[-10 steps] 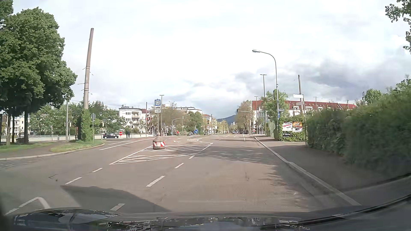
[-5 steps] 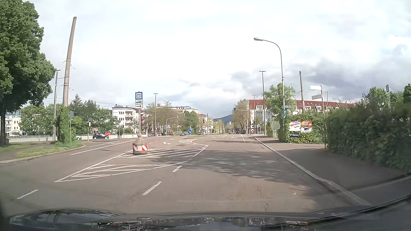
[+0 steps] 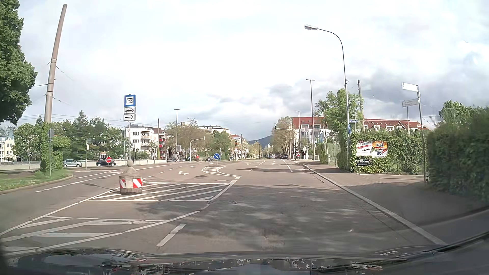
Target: Follow the waypoints while adhering to traffic rules and regulations
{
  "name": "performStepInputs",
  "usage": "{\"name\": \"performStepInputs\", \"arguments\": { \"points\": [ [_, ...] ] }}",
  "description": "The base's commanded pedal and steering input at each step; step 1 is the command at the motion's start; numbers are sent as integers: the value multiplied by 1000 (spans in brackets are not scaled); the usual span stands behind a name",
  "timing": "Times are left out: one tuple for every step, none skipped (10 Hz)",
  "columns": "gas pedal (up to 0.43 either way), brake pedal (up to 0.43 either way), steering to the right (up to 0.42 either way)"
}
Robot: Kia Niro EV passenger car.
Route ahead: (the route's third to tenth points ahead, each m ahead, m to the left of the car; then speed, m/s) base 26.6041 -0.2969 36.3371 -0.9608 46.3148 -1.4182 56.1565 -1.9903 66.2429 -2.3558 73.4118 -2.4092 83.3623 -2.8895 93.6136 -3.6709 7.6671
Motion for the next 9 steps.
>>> {"name": "performStepInputs", "arguments": {
  "points": [
    [87,0,20],
    [87,0,20],
    [87,0,20],
    [87,0,20],
    [87,0,20],
    [87,0,20],
    [87,0,20],
    [87,0,20],
    [87,0,20]
  ]
}}
